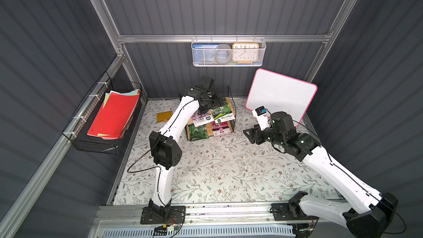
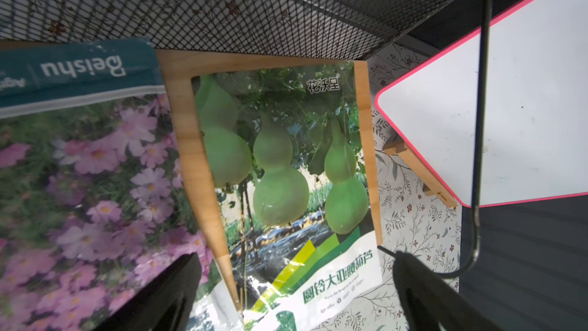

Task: Take the seed bag off the shelf
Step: Pick up the seed packet from the shelf.

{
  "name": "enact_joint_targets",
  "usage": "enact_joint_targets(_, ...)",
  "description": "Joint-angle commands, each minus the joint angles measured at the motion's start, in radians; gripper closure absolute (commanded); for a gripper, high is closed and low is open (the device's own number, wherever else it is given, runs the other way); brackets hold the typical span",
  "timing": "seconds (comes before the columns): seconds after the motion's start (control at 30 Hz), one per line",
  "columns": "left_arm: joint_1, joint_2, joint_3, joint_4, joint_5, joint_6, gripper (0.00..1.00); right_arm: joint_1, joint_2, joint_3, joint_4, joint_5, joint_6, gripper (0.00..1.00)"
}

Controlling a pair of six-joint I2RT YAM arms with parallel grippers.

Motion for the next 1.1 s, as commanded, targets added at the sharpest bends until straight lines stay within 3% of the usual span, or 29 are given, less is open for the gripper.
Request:
enact_joint_targets(0.0, 0.008, 0.029, 0.033, -0.028, 0.011, 0.000, 0.00, -0.006, -0.002, -0.015, 0.026, -0.016, 0.007, 0.26)
enact_joint_targets(1.07, 0.009, 0.116, 0.112, -0.041, -0.005, 0.012, 0.00, -0.016, -0.005, -0.028, 0.032, -0.033, 0.004, 0.26)
